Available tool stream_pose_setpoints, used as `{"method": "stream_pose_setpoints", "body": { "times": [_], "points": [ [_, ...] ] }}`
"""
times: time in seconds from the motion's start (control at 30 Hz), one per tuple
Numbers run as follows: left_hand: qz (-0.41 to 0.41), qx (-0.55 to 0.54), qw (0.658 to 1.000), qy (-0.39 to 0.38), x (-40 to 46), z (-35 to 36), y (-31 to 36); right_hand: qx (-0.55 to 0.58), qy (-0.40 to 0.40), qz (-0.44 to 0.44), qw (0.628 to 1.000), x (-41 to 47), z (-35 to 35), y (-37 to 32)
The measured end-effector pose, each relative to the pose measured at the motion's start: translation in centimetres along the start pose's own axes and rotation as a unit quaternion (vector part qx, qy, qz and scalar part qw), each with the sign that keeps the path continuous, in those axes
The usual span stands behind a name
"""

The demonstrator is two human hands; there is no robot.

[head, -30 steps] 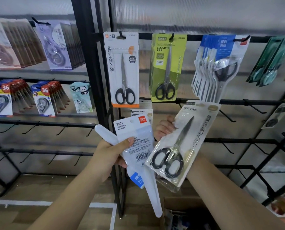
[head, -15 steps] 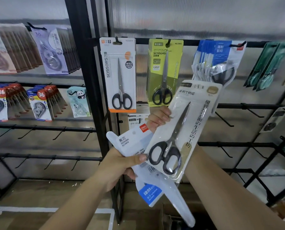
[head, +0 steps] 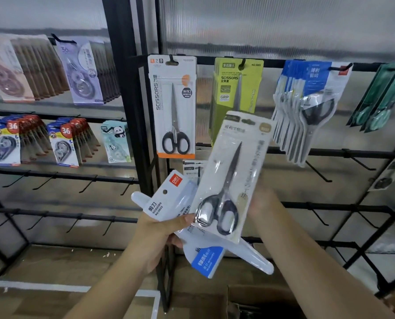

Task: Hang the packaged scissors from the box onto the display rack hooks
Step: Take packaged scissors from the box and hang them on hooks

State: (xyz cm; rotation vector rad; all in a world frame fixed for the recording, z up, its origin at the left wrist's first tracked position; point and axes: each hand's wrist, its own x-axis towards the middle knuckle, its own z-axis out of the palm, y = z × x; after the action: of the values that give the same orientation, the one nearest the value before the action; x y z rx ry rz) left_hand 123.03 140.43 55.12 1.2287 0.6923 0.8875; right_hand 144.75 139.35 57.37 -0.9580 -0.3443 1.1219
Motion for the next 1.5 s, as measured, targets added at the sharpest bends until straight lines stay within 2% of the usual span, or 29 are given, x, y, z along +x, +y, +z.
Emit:
{"method": "stream_pose_setpoints", "body": {
  "times": [0.13, 0.2, 0.33, 0.43, 0.6, 1.13, 1.5],
  "points": [
    [-0.026, 0.018, 0.999, 0.041, 0.4, -1.5, -1.5, -0.073, -0.046, 0.020, 0.996, -0.9, -0.9, 1.5],
    [-0.042, 0.046, 0.997, 0.051, 0.7, -1.6, -2.6, -0.146, -0.015, 0.015, 0.989, -0.8, -1.3, 3.1],
    [-0.071, 0.097, 0.991, 0.063, 0.8, -2.4, -4.3, -0.190, 0.055, 0.026, 0.980, -1.2, -1.3, 4.8],
    [-0.082, 0.121, 0.987, 0.074, 0.5, -3.9, -4.8, -0.279, 0.096, 0.020, 0.955, -1.5, -2.3, 5.7],
    [-0.102, 0.115, 0.982, 0.110, 0.3, -5.9, -5.0, -0.351, 0.092, 0.009, 0.932, -0.9, -3.4, 7.8],
    [-0.140, 0.119, 0.974, 0.130, 1.8, -7.0, -5.5, -0.359, 0.096, 0.006, 0.928, 3.0, -1.8, 9.1],
    [-0.140, 0.073, 0.977, 0.144, 3.2, -7.3, -6.0, -0.340, 0.103, -0.044, 0.934, 3.3, -3.2, 10.2]
  ]
}}
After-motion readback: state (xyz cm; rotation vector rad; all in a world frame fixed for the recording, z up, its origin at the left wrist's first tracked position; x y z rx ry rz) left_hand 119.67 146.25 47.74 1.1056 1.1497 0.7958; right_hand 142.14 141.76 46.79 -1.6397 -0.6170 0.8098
